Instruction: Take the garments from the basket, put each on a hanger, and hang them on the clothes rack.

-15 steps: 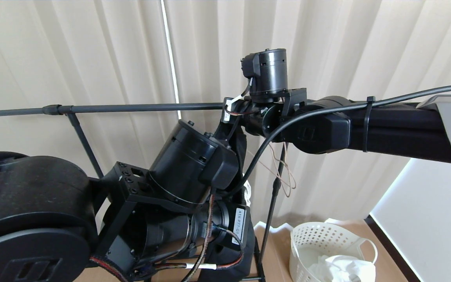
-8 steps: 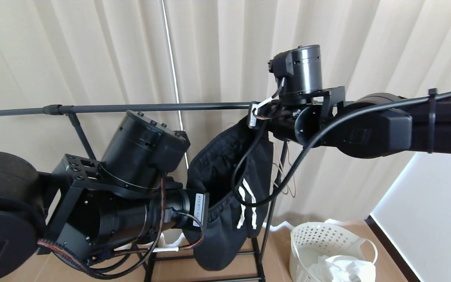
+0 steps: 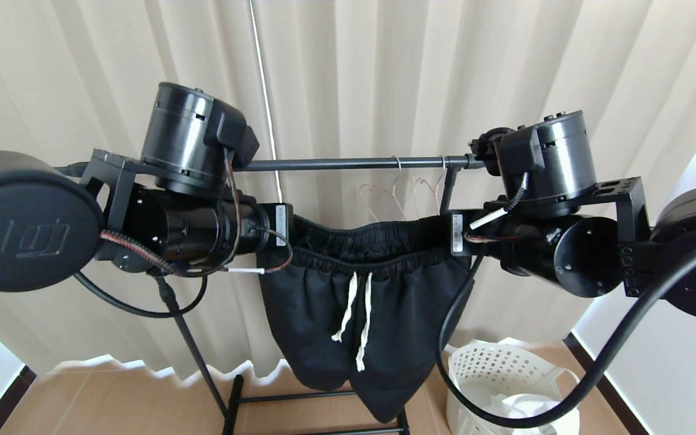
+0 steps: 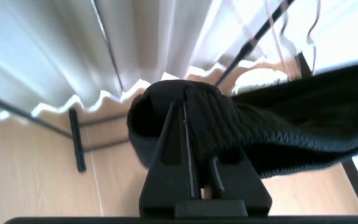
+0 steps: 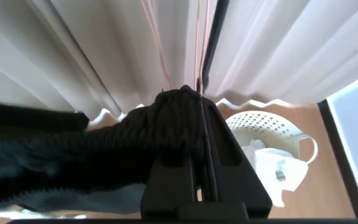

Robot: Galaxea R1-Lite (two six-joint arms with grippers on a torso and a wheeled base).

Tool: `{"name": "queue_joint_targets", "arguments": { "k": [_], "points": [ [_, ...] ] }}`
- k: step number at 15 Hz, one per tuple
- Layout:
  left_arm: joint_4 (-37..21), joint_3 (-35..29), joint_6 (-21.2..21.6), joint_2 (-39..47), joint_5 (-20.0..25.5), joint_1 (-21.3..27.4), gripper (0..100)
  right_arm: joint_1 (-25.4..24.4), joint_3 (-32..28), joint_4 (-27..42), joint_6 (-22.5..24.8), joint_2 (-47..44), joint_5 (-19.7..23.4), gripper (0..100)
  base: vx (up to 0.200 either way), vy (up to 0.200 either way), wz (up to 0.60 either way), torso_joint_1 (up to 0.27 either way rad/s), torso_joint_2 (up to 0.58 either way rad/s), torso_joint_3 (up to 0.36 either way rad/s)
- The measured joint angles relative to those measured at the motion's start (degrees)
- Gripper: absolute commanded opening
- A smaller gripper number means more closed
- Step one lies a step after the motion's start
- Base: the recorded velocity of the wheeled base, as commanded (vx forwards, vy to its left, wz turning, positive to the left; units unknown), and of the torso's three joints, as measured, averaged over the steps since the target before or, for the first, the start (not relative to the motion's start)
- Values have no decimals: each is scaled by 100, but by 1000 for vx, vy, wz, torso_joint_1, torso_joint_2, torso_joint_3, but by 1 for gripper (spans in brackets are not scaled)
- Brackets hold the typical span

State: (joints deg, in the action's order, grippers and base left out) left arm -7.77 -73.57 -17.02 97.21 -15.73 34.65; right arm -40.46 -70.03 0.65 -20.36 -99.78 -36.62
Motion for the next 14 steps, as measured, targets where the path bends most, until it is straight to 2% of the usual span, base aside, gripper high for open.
{"name": "queue_joint_targets", "arguments": {
  "k": [2,3,6,10,14],
  "points": [
    [-6,-485,229,205,-6,-2,0,-6,171,-11,39,85,-24,0,0,0,0,0,0,0],
    [-15,-667,310,299,-15,-2,0,-11,199,-10,41,99,-24,100,0,0,0,0,0,0],
    [-39,-1231,547,607,-167,24,0,15,364,30,356,135,-33,100,0,0,0,0,0,0],
    [-49,-1835,750,896,-219,24,0,2,1084,-89,1145,369,176,100,0,0,0,0,0,0],
    [-57,-2350,851,1095,-496,44,0,-79,1938,-1129,1813,436,837,100,0,0,0,0,0,0]
  ]
}}
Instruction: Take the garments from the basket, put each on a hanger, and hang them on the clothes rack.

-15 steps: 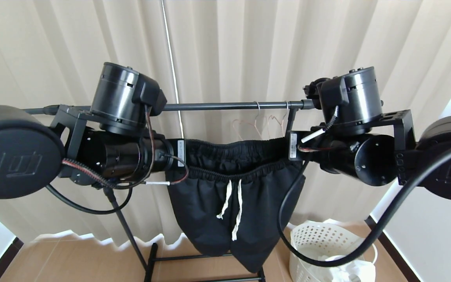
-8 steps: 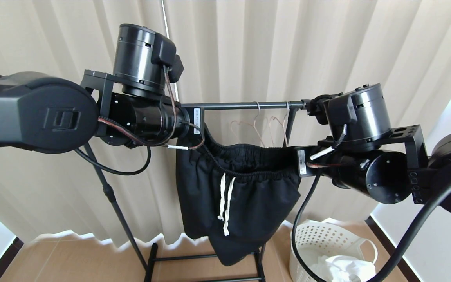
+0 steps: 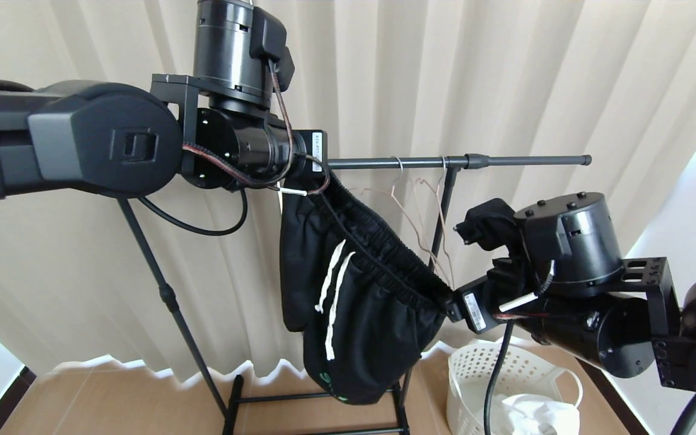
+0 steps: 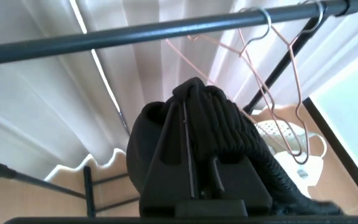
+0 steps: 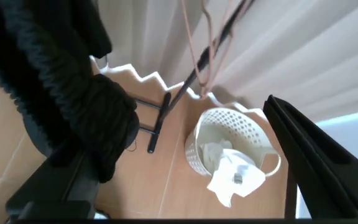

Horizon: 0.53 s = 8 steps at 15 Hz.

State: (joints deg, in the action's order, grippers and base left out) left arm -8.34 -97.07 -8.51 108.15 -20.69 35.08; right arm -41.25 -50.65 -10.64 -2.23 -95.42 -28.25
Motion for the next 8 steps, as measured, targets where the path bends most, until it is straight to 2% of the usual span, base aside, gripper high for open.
{"name": "queue_joint_targets", "arguments": {
  "k": [1,4,8],
  "points": [
    [5,-122,6,63,-22,6,0,-15,284,-492,196,-4,299,100,0,0,0,0,0,0],
    [13,-234,61,171,-123,79,0,-50,1028,-1738,540,-28,1727,100,0,0,0,0,0,0],
    [24,-201,61,201,-332,96,0,-83,1259,-2105,466,-1,2395,100,0,0,0,0,0,0]
  ]
}}
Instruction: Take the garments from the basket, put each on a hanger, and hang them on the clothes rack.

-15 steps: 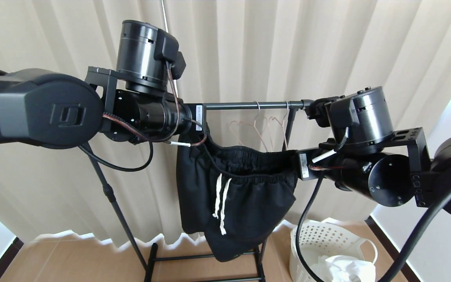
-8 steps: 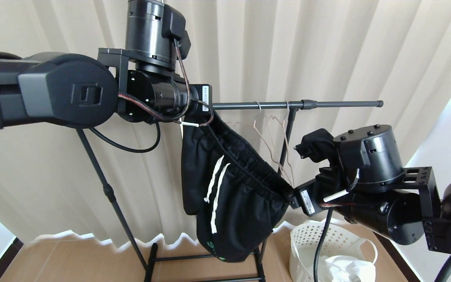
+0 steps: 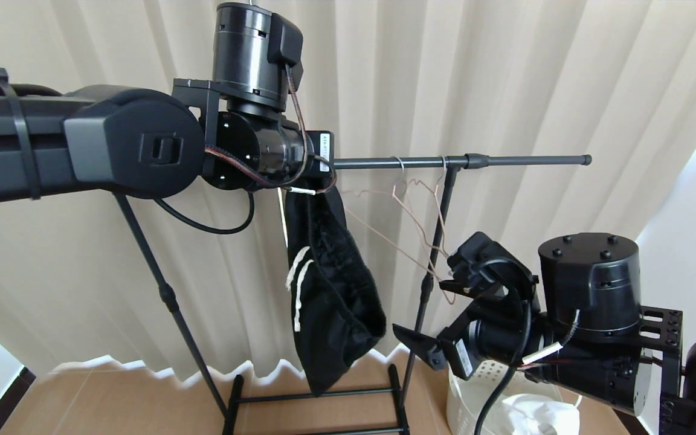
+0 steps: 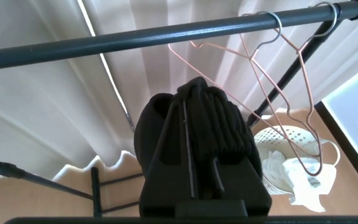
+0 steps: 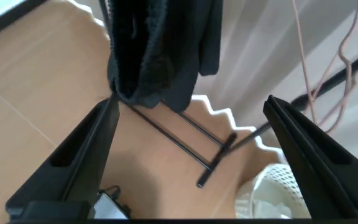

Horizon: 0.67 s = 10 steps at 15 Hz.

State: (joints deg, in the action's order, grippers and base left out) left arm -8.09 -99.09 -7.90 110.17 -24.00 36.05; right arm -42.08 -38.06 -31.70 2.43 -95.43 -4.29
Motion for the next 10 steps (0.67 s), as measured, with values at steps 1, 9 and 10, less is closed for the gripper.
{"name": "queue_joint_targets", "arguments": {
  "k": [1,9,10],
  "points": [
    [0,2,2,0,0,11,0,-2,5,-126,-180,6,41,100,0,0,0,0,0,0],
    [-13,407,5,-272,-33,278,0,-433,-216,-968,-1246,-239,28,100,0,0,0,0,0,0],
    [-9,440,2,-297,-33,312,0,-452,-238,-965,-1254,-276,24,100,0,0,0,0,0,0]
  ]
}}
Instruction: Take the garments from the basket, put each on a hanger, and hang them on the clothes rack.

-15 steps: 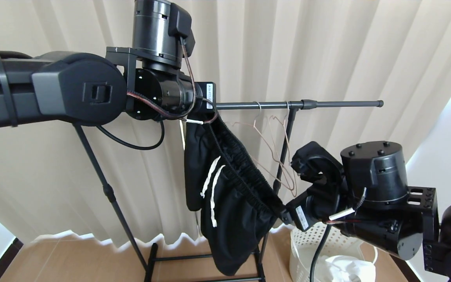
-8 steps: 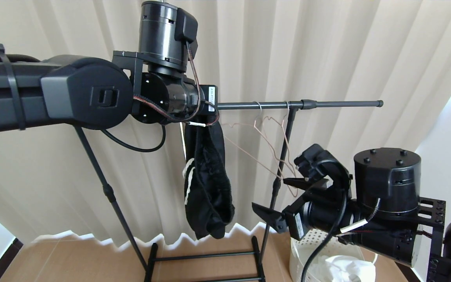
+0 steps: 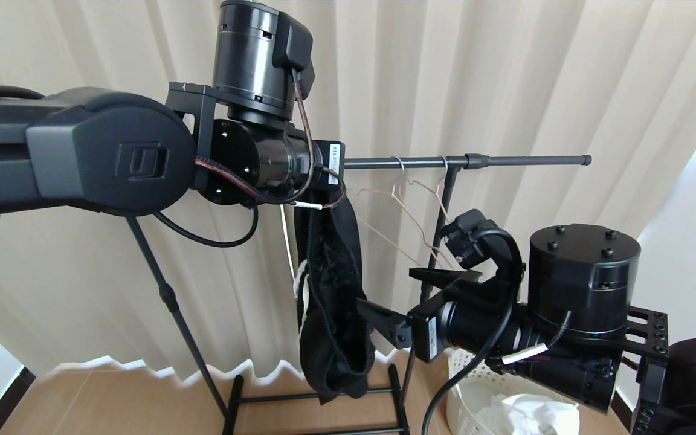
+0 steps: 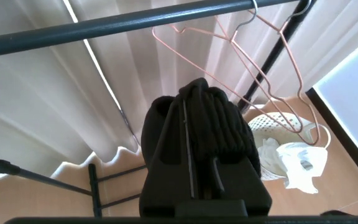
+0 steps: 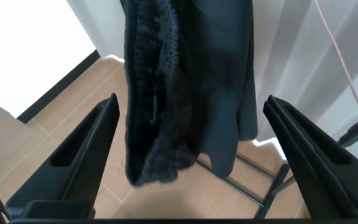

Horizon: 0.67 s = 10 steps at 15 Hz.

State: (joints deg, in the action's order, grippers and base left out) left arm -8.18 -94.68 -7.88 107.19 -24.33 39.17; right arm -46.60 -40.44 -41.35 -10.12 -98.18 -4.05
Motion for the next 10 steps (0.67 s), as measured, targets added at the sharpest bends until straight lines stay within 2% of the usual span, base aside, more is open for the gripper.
{"name": "queue_joint_targets", "arguments": {
  "k": [5,10],
  "points": [
    [16,48,137,-94,-33,305,0,118,-187,-4,-80,-335,-154,100,0,0,0,0,0,0],
    [27,34,156,-129,-33,385,0,168,-283,-11,-80,-663,-380,100,0,0,0,0,0,0]
  ]
}}
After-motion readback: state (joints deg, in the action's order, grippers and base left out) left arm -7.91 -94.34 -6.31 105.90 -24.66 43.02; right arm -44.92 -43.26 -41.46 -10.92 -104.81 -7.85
